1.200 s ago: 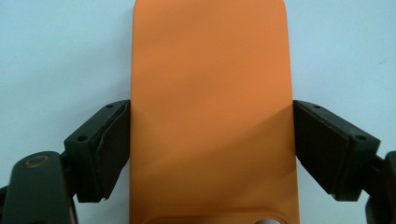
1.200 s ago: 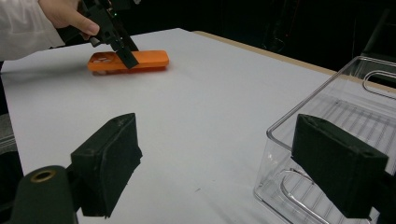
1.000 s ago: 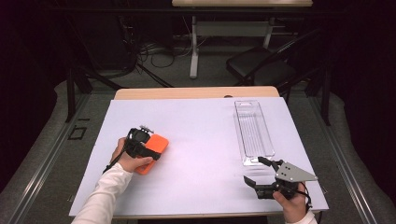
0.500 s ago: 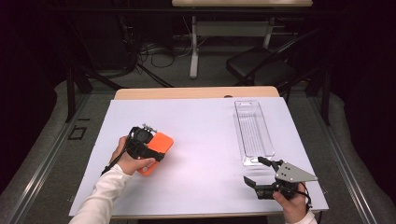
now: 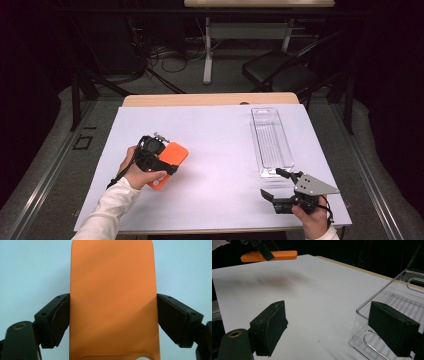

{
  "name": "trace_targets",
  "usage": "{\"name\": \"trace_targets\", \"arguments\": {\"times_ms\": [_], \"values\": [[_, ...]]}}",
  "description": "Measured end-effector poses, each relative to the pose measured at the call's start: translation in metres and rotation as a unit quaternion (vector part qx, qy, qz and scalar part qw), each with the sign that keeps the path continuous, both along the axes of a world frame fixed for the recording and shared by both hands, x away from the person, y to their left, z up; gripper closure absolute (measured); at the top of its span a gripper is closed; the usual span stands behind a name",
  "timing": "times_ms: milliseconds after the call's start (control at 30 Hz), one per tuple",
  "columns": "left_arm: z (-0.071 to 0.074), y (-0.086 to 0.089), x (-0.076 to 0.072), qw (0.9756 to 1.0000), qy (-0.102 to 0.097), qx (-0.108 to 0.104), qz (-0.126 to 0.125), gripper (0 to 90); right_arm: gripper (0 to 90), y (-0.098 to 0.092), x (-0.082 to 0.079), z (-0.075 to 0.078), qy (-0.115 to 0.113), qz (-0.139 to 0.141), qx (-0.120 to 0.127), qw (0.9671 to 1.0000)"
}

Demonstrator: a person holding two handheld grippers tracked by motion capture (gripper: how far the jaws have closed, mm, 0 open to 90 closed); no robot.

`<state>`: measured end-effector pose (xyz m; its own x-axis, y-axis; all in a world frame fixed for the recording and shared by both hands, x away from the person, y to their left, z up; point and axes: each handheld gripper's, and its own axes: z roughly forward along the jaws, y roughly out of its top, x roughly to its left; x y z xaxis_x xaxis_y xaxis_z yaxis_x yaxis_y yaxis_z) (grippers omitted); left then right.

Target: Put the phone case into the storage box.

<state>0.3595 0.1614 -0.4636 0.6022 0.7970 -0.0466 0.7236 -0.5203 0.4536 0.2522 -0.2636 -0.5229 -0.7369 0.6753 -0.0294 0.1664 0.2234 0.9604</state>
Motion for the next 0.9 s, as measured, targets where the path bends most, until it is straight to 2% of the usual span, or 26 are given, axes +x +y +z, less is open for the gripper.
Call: {"name": "trace_targets", "arguments": {"times_ms": [433, 567, 767, 900], "values": [[0.009, -0.009, -0.008, 0.9998, 0.001, -0.003, -0.017, 15.9, 14.3, 0.001, 0.0, 0.0, -0.002, -0.003, -0.003, 1.0], [0.012, -0.012, -0.009, 0.9997, -0.002, -0.001, -0.022, 15.9, 14.3, 0.0, 0.0, 0.0, 0.005, -0.006, -0.005, 1.0], [0.017, -0.024, -0.014, 0.999, 0.003, 0.001, -0.045, 15.9, 14.3, 0.004, 0.001, 0.0, 0.015, 0.001, -0.004, 0.9999], [0.02, -0.035, -0.017, 0.9981, 0.004, 0.004, -0.062, 15.9, 14.4, 0.01, 0.001, 0.0, 0.017, 0.014, -0.014, 0.9997]]}}
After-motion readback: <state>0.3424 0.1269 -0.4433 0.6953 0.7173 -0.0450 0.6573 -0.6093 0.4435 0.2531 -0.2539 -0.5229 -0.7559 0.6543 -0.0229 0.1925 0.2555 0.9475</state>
